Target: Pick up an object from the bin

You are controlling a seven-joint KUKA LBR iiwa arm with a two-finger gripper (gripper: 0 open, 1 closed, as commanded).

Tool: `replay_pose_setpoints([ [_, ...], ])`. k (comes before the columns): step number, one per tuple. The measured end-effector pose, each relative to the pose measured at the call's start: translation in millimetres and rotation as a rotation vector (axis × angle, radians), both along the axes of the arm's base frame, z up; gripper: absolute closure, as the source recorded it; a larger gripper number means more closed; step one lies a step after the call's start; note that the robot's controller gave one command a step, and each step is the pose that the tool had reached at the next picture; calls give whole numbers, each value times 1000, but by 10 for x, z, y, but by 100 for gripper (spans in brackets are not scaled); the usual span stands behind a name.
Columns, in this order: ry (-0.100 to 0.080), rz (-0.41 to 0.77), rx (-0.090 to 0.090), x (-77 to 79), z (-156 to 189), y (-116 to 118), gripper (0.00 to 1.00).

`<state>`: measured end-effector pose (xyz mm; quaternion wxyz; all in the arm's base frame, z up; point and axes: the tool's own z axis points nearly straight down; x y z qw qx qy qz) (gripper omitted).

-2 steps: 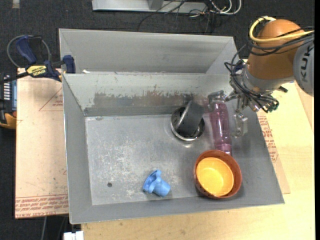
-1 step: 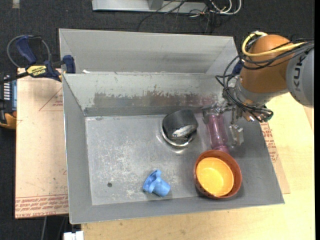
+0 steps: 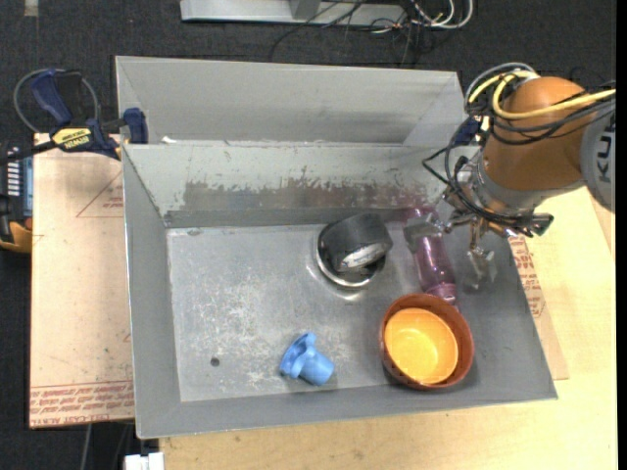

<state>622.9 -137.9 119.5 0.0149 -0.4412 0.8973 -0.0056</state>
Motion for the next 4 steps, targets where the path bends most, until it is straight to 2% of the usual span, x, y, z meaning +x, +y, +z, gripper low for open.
replay_pose_setpoints([
  [1,3,-273,10,155,14,-49,0],
  [2,2,-102,7,247,-85,105,0],
  [3,1,-295,13,62,-176,47,0],
  [4,-2,-218,13,-19,-431,370,0],
])
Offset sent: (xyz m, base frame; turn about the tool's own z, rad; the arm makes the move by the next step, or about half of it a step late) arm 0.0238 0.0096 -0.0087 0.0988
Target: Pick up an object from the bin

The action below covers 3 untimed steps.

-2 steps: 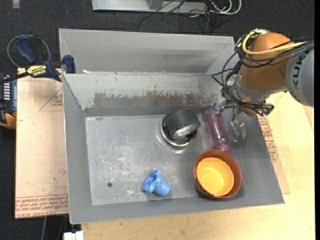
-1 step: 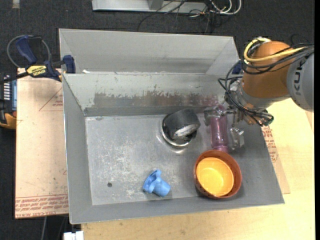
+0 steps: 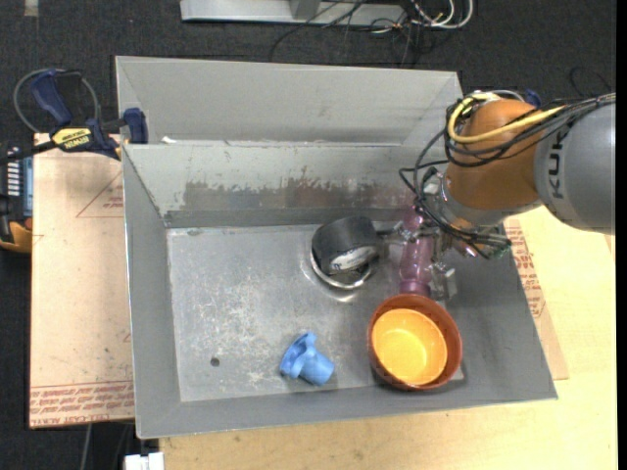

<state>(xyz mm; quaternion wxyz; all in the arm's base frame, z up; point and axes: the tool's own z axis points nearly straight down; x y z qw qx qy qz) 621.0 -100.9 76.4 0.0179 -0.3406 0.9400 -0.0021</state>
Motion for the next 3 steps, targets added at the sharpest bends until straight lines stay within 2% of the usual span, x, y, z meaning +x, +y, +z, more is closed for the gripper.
replay_pose_setpoints([
  [1,-5,-91,2,128,123,-319,0],
  [2,-1,-49,13,311,-61,-408,0],
  [3,-4,-96,17,359,-62,-442,0],
])
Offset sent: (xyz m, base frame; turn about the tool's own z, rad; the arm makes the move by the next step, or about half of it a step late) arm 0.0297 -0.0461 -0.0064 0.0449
